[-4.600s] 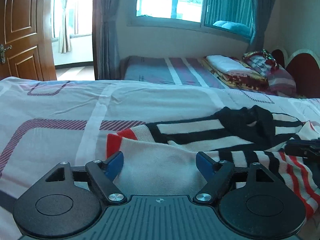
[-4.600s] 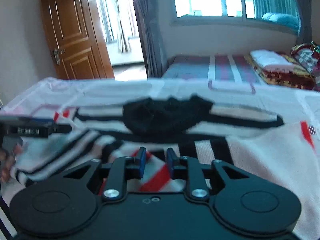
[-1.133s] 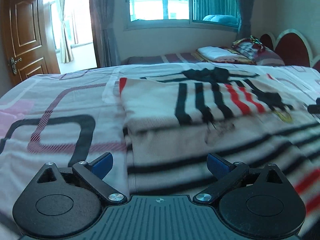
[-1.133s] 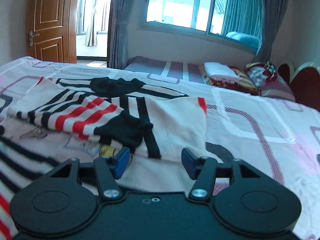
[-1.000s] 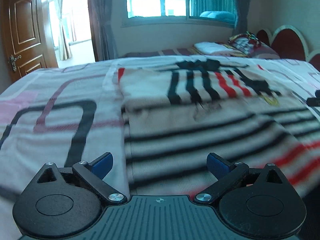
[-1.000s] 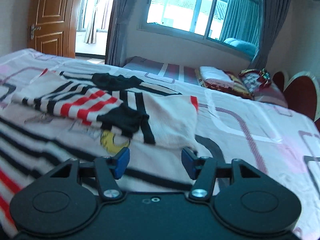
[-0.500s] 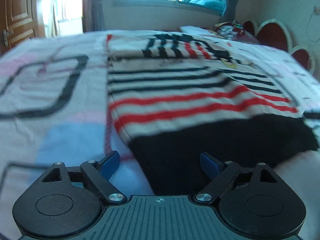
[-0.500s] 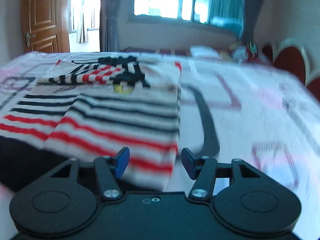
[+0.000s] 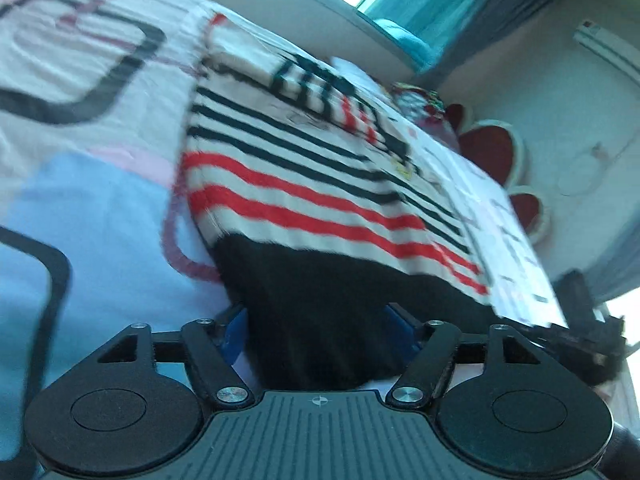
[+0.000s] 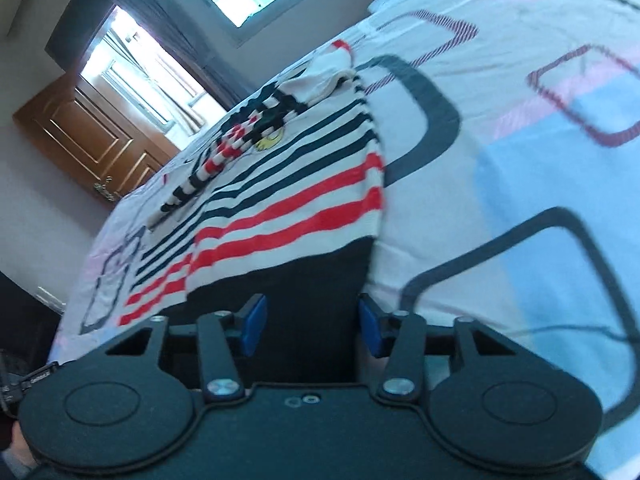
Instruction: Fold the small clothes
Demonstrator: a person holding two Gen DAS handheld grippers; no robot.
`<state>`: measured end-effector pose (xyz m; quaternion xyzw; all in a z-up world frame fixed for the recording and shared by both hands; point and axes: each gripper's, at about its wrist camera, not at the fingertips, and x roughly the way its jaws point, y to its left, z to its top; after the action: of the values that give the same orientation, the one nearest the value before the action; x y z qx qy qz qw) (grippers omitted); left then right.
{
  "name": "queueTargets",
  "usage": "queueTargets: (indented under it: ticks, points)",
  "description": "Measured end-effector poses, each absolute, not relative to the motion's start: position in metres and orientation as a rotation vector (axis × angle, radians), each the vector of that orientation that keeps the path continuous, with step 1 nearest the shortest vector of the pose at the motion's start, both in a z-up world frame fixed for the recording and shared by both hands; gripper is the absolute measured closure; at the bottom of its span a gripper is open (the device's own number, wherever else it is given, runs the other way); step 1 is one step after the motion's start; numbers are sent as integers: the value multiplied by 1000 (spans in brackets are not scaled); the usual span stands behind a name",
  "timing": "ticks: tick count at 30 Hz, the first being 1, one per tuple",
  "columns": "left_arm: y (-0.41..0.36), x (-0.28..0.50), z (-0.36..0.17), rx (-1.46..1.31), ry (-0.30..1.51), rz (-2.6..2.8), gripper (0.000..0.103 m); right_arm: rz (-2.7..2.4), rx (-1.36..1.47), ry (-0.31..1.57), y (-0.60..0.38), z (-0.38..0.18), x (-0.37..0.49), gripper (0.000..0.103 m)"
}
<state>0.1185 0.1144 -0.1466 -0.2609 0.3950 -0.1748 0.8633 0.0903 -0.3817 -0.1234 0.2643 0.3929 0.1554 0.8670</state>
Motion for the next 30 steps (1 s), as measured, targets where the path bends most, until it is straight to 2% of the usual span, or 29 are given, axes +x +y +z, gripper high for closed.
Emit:
queueTargets:
  ticks: [2,6,8,10,11,12,13,14,17,20,23,25,27,30]
  points:
    - [113,115,-153,-593,832,-410,36,359,560,837,-381,-125,91,63]
    - [122,118,-167,-750,785,-414,37,371,620,835,-385,-130,93,65]
    - [126,123,-174,-809,764,-388,44,359,684,832,-391,-133,96,67]
    - [127,129,-179,-823,774,-345,64,352,736,835,-396,-137,102,68]
    - [127,130,-180,-817,782,-332,67,352,751,838,-397,-138,104,69]
    - [126,131,-181,-803,793,-319,76,351,749,845,-396,-139,107,71]
    - [126,133,-181,-783,807,-307,89,349,724,854,-394,-138,109,78]
    - [128,135,-180,-760,820,-291,95,342,680,860,-390,-137,111,94]
    - [138,125,-165,-781,711,-298,96,345,586,837,-383,-128,110,97]
    - [148,111,-145,-760,612,-296,96,366,556,731,-390,-101,98,97]
    - [155,112,-158,-715,677,-256,96,372,519,704,-400,-93,88,97]
    - [149,122,-174,-667,756,-229,96,344,526,763,-402,-110,91,97]
    - [148,126,-173,-704,741,-229,96,303,516,840,-396,-128,101,97]
    - [150,126,-162,-738,689,-253,96,308,525,806,-392,-121,104,97]
